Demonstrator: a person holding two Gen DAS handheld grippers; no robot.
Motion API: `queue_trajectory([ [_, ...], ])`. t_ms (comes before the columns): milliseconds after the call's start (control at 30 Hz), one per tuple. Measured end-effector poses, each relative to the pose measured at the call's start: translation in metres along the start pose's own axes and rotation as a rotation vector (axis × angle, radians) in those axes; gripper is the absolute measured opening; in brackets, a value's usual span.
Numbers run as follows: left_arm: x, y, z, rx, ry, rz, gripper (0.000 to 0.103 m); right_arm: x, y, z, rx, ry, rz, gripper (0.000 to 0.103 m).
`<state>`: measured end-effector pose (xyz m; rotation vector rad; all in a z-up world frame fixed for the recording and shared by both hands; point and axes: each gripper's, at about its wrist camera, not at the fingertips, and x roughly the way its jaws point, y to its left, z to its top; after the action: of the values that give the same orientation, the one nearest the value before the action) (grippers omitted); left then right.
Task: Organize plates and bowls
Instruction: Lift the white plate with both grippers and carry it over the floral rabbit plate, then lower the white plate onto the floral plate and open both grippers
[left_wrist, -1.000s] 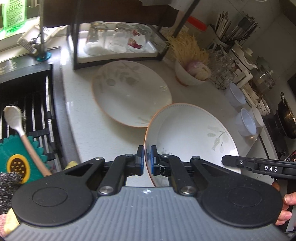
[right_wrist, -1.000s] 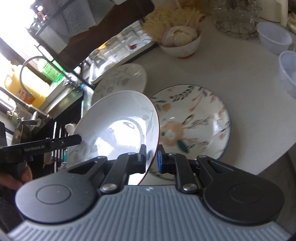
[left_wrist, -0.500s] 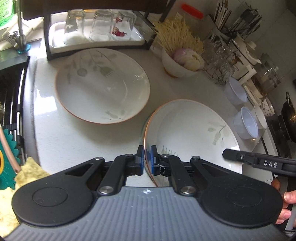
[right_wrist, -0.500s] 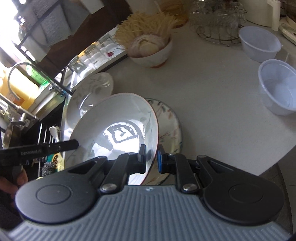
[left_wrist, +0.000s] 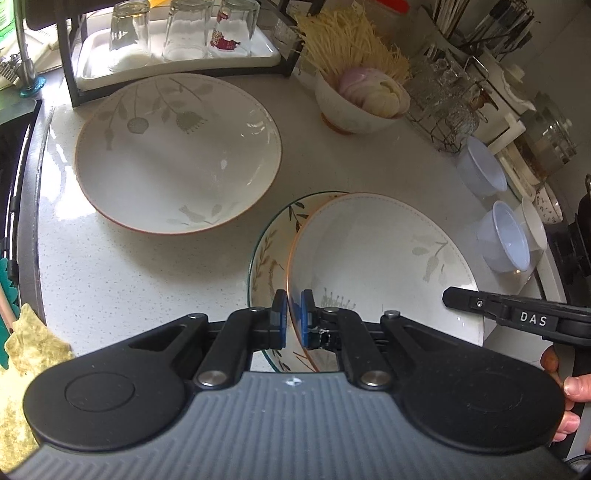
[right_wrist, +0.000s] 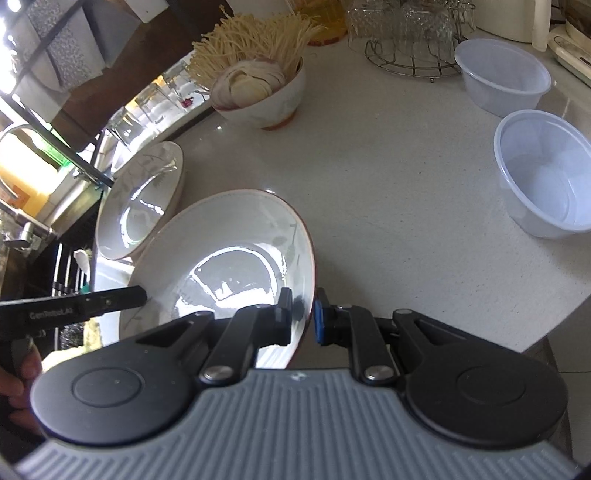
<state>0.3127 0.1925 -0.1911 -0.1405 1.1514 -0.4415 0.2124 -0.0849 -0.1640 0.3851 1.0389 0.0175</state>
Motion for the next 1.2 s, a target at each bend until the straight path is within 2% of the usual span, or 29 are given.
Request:
queue_trajectory([
  [300, 0.009, -0.003, 0.003, 0.015, 0.028, 0.040, 0.008, 0.007, -0.001, 0.003, -0.007, -0.005, 0.009, 0.015],
  [633, 0.009, -0.001, 0.004, -0.027, 0.034, 0.052, 0.009, 0.015, -0.007, 0.001, 0.019, 0.003, 0.038, 0.015],
  [800, 0.003, 0.004, 0.002, -0.091, 0.032, 0.033, 0.016, 0.016, -0.010, -0.002, 0.019, 0.007, 0.058, 0.015],
  [867, 0.001, 0.008, 0.000, -0.150, 0.043, 0.011, 0.025, 0.016, -0.011, -0.003, 0.013, 0.001, 0.067, 0.017],
  [933, -0.003, 0.011, -0.004, -0.183, 0.036, 0.013, 0.029, 0.015, -0.012, -0.003, 0.013, -0.006, 0.070, 0.017],
  [1067, -0.013, 0.004, -0.010, -0.173, 0.014, 0.039, 0.033, 0.013, -0.013, -0.005, 0.007, -0.018, 0.074, 0.017],
  [1200, -0.024, -0.008, -0.014, -0.148, -0.026, 0.073, 0.034, 0.001, -0.015, -0.006, -0.009, -0.054, 0.066, 0.017],
])
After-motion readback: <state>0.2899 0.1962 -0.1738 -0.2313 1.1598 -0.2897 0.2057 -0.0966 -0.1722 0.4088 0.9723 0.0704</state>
